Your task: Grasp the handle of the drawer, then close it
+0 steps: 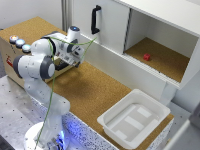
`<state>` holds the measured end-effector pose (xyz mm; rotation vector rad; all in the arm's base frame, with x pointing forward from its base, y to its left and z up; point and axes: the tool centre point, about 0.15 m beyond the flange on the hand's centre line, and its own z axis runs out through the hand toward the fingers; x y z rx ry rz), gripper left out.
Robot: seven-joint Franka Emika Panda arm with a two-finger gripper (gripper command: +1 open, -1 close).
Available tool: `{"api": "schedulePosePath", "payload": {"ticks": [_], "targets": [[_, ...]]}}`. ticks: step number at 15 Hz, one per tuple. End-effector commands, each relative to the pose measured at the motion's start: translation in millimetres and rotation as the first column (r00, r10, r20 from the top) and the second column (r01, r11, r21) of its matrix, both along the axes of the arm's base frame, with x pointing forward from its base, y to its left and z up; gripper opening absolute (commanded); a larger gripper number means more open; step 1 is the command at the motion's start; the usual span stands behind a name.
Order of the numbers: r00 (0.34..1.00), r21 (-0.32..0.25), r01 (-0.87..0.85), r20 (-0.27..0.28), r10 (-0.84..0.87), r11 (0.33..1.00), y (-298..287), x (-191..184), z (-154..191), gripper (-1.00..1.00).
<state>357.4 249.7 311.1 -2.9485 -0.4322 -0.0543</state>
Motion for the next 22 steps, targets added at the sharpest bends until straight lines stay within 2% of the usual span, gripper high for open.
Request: {"api": "schedulePosePath", "payload": {"ticks": [1,9,12,13,17,22], "targets": [[0.991,-0.008,-0.124,-0.055,0.123,0.992,61.4,23.6,-16.5,-1.00],[0.987,0.018,-0.159,-0.033,0.160,0.987,100.0,29.9,-11.4,-1.00],[0.981,0.007,-0.192,-0.021,0.192,0.981,114.4,27.4,-6.4,-1.00],[0.983,-0.014,-0.185,-0.010,0.185,0.983,114.4,25.3,-2.2,1.00],[0.995,-0.036,-0.097,0.034,0.098,0.995,84.5,11.4,21.3,1.00],[0.982,-0.046,-0.061,0.175,0.068,0.997,60.2,-6.8,83.7,1.00]]}}
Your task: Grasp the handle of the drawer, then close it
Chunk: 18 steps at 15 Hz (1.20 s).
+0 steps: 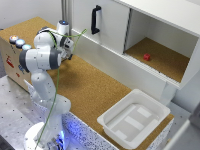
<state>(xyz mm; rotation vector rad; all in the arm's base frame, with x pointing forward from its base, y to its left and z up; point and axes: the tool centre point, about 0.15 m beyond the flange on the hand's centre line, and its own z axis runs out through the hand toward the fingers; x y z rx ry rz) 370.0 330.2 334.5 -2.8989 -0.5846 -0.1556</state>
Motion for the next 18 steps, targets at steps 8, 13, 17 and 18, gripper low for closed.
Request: {"api": "schedulePosePath", "payload": {"ticks": [8,13,17,18], "targets": [[0.951,-0.196,-0.265,0.110,0.290,0.944,15.1,-35.6,123.1,1.00],[0.862,-0.272,-0.461,0.086,0.499,0.845,52.4,-74.8,163.3,1.00],[0.862,-0.272,-0.461,0.086,0.499,0.845,52.4,-74.8,163.3,1.00],[0.862,-0.272,-0.461,0.086,0.499,0.845,52.4,-74.8,163.3,1.00]]}}
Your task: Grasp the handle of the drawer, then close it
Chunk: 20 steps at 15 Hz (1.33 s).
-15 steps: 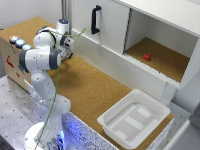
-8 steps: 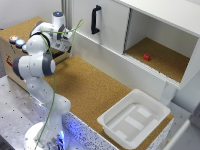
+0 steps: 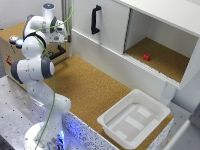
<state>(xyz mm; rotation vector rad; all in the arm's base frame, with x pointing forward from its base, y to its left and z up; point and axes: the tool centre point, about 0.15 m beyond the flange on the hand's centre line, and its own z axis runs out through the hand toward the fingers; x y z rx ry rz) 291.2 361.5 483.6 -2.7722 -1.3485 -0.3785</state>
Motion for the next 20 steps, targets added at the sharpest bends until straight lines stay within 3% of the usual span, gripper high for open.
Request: {"api": "schedulePosePath", "payload": {"ticks": [1,5,6,9,11,12,15,20], "targets": [[0.999,-0.134,-0.013,-0.032,0.009,0.991,21.1,4.0,14.2,1.00],[0.999,-0.134,-0.013,-0.032,0.009,0.991,21.1,4.0,14.2,1.00],[1.000,-0.018,-0.019,0.008,0.020,1.000,5.8,-4.2,3.3,1.00],[0.990,0.082,-0.097,-0.091,0.105,0.992,22.1,-18.0,4.9,1.00],[0.976,0.096,-0.145,-0.150,0.159,0.985,40.5,-32.8,5.9,1.00],[0.963,0.087,-0.173,-0.194,0.187,0.981,52.3,-43.1,4.4,1.00],[0.936,0.054,-0.235,-0.256,0.241,0.970,72.0,-69.0,7.6,1.00],[0.913,-0.107,-0.332,-0.285,0.291,0.937,101.1,-98.4,20.5,1.00]]}}
